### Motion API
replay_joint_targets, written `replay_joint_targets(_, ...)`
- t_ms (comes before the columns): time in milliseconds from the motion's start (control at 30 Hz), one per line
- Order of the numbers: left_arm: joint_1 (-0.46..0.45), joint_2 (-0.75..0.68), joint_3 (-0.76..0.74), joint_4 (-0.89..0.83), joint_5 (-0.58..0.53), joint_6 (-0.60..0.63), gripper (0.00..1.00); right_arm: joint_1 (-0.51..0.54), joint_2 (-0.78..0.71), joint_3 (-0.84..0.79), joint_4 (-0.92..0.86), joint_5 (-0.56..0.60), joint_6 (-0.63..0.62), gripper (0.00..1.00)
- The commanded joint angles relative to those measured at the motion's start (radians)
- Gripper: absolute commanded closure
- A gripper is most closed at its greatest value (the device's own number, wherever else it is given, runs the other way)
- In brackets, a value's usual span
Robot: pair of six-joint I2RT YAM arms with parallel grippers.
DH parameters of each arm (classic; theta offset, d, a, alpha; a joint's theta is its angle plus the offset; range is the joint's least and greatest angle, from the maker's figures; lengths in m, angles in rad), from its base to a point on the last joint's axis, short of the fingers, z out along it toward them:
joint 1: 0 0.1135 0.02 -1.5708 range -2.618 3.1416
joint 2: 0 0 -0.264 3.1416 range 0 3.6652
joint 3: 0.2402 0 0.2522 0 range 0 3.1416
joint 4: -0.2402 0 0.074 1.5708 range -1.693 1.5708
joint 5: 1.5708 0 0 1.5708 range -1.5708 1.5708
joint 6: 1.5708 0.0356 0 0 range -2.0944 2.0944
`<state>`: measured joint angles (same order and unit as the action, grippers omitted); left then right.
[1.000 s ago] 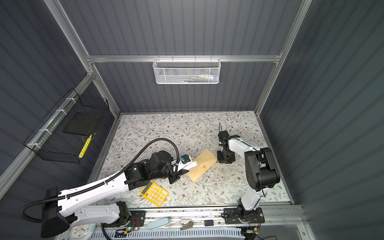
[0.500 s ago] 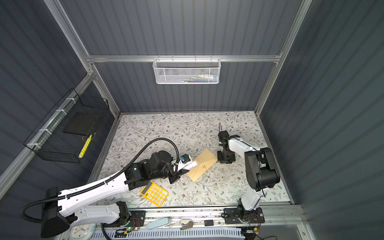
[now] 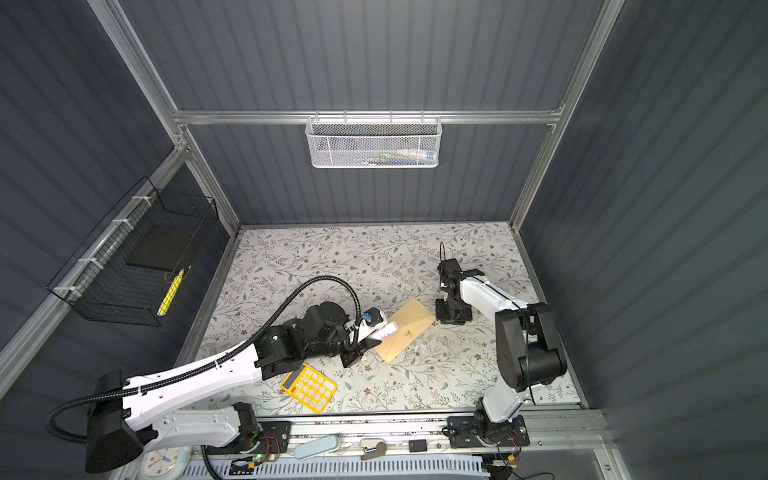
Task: Place the letter into the envelope and seal it
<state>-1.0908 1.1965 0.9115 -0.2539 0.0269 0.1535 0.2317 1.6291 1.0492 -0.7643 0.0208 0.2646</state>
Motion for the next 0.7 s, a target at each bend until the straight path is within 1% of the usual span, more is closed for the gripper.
replay_joint_targets(0, -0.003, 0.024, -0.011, 0.063, 0.02, -0.035, 0.91, -0.002, -0.063, -0.018, -0.027, -0.032, -0.003, 0.75)
replay_joint_targets(133, -0.003, 0.063, -0.015, 0.101, 0.035, -0.053, 0.92, 0.003, -0.153, -0.029, -0.032, -0.09, -0.004, 0.75)
replay_joint_targets(300, 0.013, 0.106, -0.016, 0.158, 0.059, -0.074, 0.93, 0.007, -0.284, -0.035, -0.032, -0.195, -0.008, 0.75)
replay_joint_targets(500, 0.087, 0.133, -0.034, 0.255, 0.161, -0.13, 0.93, 0.013, -0.429, -0.038, -0.023, -0.345, -0.009, 0.76)
replay_joint_targets(600, 0.119, 0.146, -0.048, 0.294, 0.214, -0.145, 0.93, 0.02, -0.495, -0.048, -0.003, -0.452, -0.005, 0.76)
replay_joint_targets(667, 0.127, 0.15, -0.053, 0.314, 0.227, -0.143, 0.93, 0.023, -0.54, -0.053, 0.006, -0.509, -0.004, 0.76)
